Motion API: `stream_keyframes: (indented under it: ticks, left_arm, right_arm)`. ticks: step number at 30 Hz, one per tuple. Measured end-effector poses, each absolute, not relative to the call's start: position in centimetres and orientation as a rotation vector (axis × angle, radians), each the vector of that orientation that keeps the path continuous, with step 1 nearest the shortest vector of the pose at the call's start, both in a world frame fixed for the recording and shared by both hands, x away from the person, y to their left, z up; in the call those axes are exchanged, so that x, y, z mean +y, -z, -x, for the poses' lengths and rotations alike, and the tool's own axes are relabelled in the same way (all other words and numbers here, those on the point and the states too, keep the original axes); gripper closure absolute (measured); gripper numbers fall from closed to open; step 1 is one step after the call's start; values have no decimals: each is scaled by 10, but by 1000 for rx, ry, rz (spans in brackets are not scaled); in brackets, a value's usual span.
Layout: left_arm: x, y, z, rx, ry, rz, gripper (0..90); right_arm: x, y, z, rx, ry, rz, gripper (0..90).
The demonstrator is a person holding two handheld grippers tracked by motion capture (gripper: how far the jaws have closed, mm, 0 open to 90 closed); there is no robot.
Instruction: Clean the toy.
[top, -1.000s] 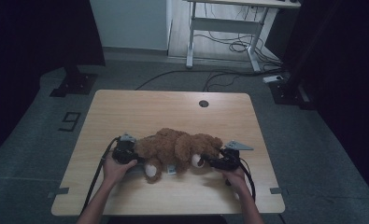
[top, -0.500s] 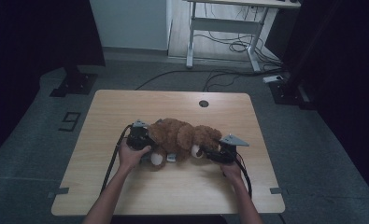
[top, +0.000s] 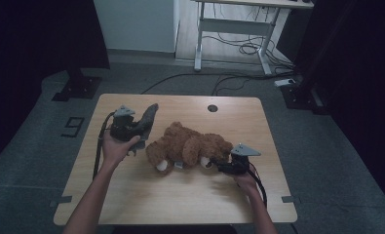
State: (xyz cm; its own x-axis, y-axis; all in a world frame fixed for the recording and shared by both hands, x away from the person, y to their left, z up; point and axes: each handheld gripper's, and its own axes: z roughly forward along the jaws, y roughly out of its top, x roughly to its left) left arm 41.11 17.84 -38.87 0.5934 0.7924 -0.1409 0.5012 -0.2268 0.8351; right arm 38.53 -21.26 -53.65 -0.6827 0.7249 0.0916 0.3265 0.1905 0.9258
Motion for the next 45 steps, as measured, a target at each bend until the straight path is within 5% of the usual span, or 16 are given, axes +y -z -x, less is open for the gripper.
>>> stream_keyframes:
  ticks: [12, 35, 45]
  left_arm:
    - [97, 423, -432, 985, -240, -2042, 755]
    - [105, 465, -391, 960, -270, -2048, 771]
    - [110, 476, -366, 924, -257, -2030, 771]
  right_arm:
    - [-216, 538, -380, 2119, -1500, -966, 318]
    - [-263, 503, -370, 1956, -1769, -1203, 132]
    - [-242, 503, -374, 2085, -1700, -1210, 112]
